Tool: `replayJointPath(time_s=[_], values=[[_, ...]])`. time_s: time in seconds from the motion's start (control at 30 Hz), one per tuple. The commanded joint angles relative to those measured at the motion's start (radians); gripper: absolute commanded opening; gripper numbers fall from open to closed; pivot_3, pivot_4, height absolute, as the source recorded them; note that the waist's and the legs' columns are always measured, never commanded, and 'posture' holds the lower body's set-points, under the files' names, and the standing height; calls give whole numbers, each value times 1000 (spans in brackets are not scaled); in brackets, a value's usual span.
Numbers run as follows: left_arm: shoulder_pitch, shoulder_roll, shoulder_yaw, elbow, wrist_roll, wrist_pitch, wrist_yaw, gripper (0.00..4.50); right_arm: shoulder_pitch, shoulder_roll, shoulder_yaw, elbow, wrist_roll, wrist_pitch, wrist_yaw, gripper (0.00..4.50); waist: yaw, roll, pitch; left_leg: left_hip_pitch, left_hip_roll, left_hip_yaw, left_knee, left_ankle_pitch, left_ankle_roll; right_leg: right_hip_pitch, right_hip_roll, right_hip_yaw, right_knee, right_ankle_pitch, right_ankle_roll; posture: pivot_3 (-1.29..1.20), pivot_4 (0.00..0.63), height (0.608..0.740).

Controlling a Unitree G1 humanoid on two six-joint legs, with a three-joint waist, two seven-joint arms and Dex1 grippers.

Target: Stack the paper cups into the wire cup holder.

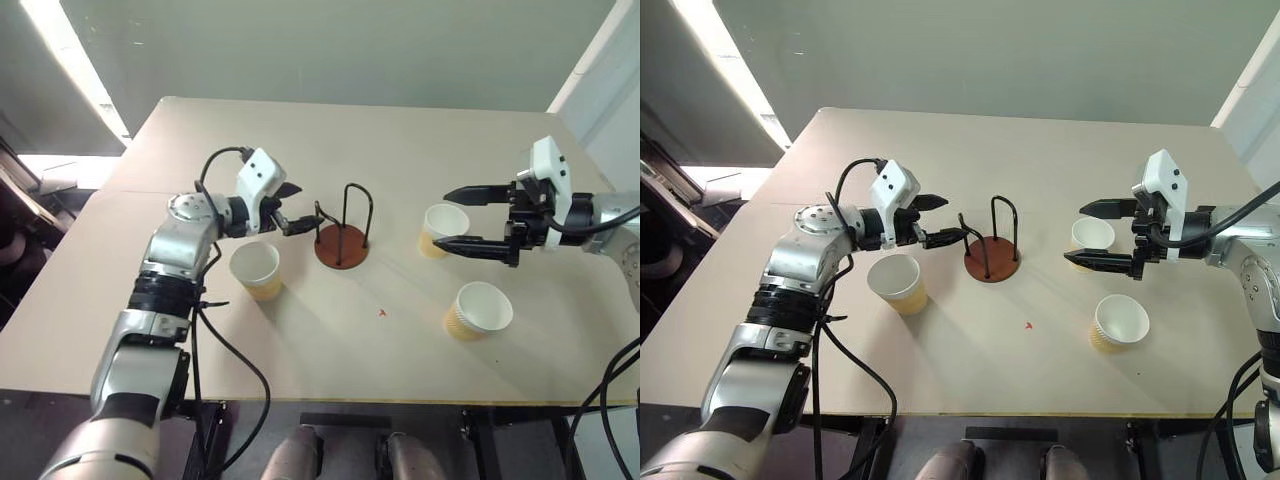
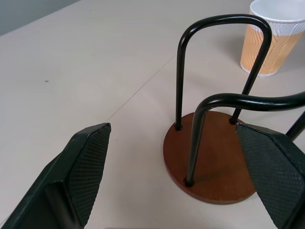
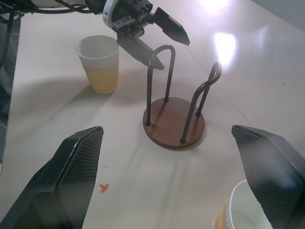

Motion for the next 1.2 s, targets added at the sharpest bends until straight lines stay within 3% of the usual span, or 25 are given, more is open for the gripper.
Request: replayJointPath(time_s=[0.03,0.13,0.47,0.93,1.2], values=[[-42,-20,4,24,10,-38,-4,4500,-7,-19,-41,-33,14,-4,-6,4475,0,0,0,0,0,0,0,0,0,0,0,0,0,0,0,0,150,740],[-51,-41,0,57,21,-56,-5,3856,-4,-20,-45,-35,15,-4,-8,4500,0,0,0,0,0,0,0,0,0,0,0,0,0,0,0,0,150,740],[-93,-89,-5,115,33,-81,-39,150,4,-20,-53,-42,16,-5,-20,4500,1,0,0,0,0,0,0,0,0,0,0,0,0,0,0,0,150,740],[-48,-57,-88,-116,-36,10,-338,41,57,-145,-133,-70,63,29,41,4500,9,0,0,-1,0,0,0,0,0,0,0,0,0,0,0,0,150,740],[-41,-83,-168,-100,-1,-52,-414,41,118,-194,-204,-149,118,80,22,4500,10,0,0,-1,0,1,1,0,0,0,0,0,0,0,0,0,150,740]])
